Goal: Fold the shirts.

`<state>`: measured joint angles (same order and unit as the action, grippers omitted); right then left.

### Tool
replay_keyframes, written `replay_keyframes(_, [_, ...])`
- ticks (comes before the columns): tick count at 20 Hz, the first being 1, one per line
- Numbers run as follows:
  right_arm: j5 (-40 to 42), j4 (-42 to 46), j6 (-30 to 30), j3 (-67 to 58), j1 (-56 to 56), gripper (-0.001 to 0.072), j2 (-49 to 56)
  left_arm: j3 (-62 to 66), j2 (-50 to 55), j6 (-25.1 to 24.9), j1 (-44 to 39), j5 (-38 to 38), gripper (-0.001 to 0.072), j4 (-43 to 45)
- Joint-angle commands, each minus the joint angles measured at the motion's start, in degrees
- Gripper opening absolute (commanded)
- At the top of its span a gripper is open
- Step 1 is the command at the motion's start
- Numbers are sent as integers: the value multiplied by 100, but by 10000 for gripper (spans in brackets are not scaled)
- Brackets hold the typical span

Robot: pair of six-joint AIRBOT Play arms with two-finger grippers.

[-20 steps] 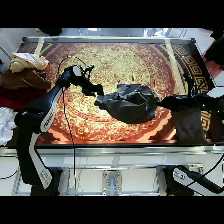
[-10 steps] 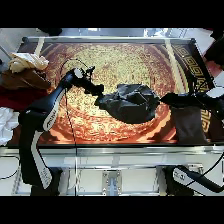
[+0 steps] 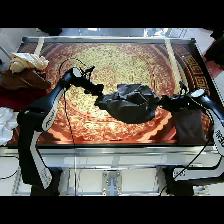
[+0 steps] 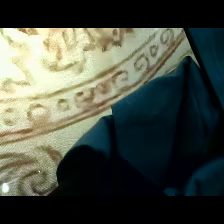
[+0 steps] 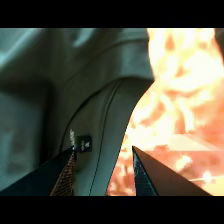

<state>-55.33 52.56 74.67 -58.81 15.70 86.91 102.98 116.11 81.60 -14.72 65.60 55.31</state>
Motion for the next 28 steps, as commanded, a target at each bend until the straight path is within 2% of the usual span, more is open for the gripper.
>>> replay_keyframes(1, [374, -22, 24, -286, 2, 393, 326, 4, -15, -4, 55, 35, 10, -7])
replay_keyframes(5, [765, 24, 83, -378, 4, 392, 341, 4, -15, -4, 59, 37, 10, -7])
replay_keyframes(14, [527, -424, 48, -601, 15, 388, 1064, 4, -20, -2, 55, 39, 10, -9])
replay_keyframes(15, [494, -531, -44, -686, 4, 345, 1106, 4, -26, -2, 55, 35, 9, -9])
replay_keyframes(16, [472, -717, -162, -782, -7, 140, 1141, 4, -42, -4, 55, 11, 9, -9])
replay_keyframes(17, [479, -903, -249, -859, -28, 22, 1156, 4, -76, -4, 57, -31, 9, -9])
replay_keyframes(19, [411, -1091, -284, -1071, -50, 11, 1152, 11, -216, -4, 81, -92, 8, -4])
replay_keyframes(23, [-1012, -1069, -697, -1982, -28, 8, 629, 11, -1158, -4, 514, 52, 7, 243])
replay_keyframes(26, [-2074, -396, -678, -2588, 133, 8, -741, 11, -2496, -28, 1113, 909, 7, 1119])
replay_keyframes(28, [-2476, -131, -647, -2743, 356, 8, -1952, 11, -3547, -109, 1504, 1296, 8, 1919])
